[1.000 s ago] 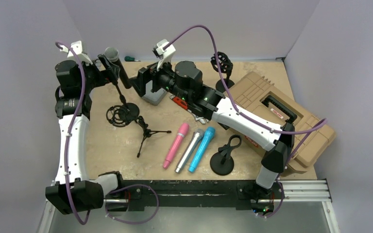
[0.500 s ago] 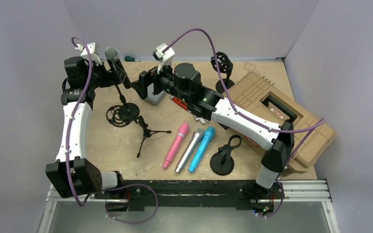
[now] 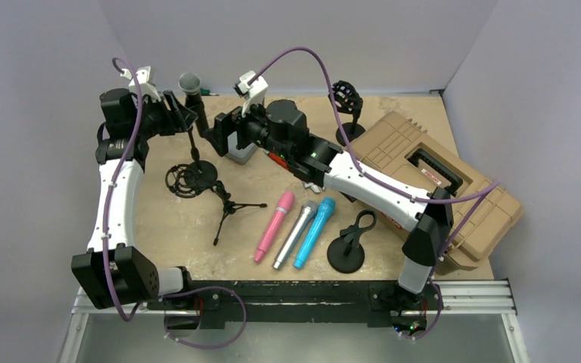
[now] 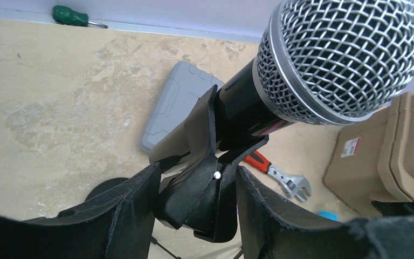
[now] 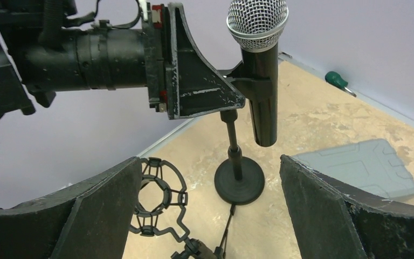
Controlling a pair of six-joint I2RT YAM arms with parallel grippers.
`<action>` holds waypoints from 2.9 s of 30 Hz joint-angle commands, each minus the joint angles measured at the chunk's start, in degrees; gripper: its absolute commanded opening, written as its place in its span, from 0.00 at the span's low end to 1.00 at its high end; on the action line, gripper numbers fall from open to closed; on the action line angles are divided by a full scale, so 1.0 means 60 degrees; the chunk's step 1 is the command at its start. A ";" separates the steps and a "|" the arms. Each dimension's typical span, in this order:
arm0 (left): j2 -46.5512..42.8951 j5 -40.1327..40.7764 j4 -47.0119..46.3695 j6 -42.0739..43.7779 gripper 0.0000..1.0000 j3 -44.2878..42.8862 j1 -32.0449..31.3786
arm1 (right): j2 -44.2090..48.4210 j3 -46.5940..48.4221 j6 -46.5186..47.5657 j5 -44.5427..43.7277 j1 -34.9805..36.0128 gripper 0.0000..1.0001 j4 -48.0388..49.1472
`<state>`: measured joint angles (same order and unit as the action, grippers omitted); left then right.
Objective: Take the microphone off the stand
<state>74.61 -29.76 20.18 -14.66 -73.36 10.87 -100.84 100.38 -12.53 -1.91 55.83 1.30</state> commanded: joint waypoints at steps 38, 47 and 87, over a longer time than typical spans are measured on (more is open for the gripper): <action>-0.0572 -0.1110 -0.1306 -0.1310 0.43 0.0686 -0.0167 | -0.4195 0.5405 0.0991 -0.1712 -0.0473 0.89 0.1476; -0.0516 -0.1149 -0.1248 -0.1258 0.43 0.0669 -0.0258 | -0.4683 0.5822 0.1335 -0.1695 -0.0473 0.81 0.1851; -0.1996 0.0501 -0.0834 0.3086 0.71 0.0830 -0.0610 | -0.4155 0.5238 0.1718 -0.0941 -0.0473 0.00 0.2171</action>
<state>62.92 -25.32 22.20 -2.28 -70.78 7.42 -129.97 131.74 -2.81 -7.90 53.19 12.49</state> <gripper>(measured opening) 0.738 0.500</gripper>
